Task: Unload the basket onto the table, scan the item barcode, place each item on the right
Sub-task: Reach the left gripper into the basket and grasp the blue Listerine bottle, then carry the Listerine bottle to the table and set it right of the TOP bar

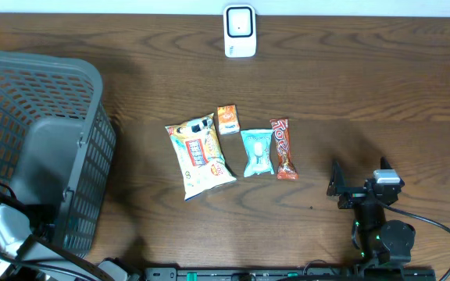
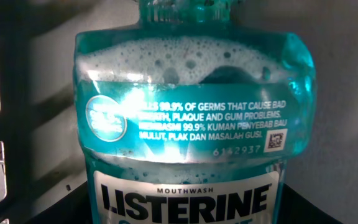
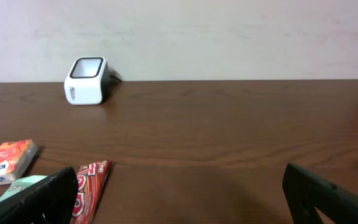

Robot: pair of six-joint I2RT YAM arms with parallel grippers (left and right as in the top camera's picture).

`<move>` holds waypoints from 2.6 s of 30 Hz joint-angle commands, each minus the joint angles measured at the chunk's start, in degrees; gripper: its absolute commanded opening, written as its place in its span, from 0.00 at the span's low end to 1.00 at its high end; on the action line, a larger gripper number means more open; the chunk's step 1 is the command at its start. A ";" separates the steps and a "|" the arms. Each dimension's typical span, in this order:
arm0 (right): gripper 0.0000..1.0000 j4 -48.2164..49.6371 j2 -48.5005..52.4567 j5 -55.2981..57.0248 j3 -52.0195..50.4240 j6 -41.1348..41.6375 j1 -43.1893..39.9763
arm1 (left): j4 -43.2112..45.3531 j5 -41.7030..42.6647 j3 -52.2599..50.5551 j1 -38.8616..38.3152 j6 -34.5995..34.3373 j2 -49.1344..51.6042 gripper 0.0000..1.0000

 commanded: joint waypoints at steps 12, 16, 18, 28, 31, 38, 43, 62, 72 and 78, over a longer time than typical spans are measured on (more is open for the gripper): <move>0.99 -0.13 -0.31 0.26 -0.20 -0.26 0.39 | -5.01 9.66 5.68 0.22 0.52 -4.92 0.49; 0.99 -0.13 -0.31 0.26 -0.20 -0.26 0.39 | -6.01 10.49 8.31 0.22 0.52 -10.36 0.49; 0.99 -0.13 -0.31 0.26 -0.20 -0.26 0.39 | -5.99 12.96 9.68 0.22 0.46 -13.25 0.49; 0.99 -0.13 -0.31 0.26 -0.20 -0.26 0.39 | 5.31 39.74 19.34 0.15 -7.45 -24.17 0.49; 0.99 -0.13 -0.31 0.26 -0.20 -0.26 0.39 | 14.64 47.50 21.14 -1.31 -13.88 -27.23 0.49; 0.99 -0.13 -0.31 0.26 -0.20 -0.26 0.39 | 28.41 48.19 21.35 -19.26 -20.72 -33.83 0.49; 0.99 -0.13 -0.31 0.26 -0.20 -0.26 0.39 | 28.39 34.14 21.33 -42.42 -17.14 -32.70 0.49; 0.99 -0.13 -0.31 0.26 -0.20 -0.26 0.39 | 56.94 9.79 21.35 -99.76 -6.05 21.44 0.51; 0.99 -0.13 -0.31 0.26 -0.20 -0.26 0.39 | 65.05 12.96 21.35 -99.93 -13.88 30.12 0.56; 0.99 -0.13 -0.31 0.26 -0.20 -0.26 0.39 | 67.69 17.35 21.35 -99.93 -17.29 34.01 0.56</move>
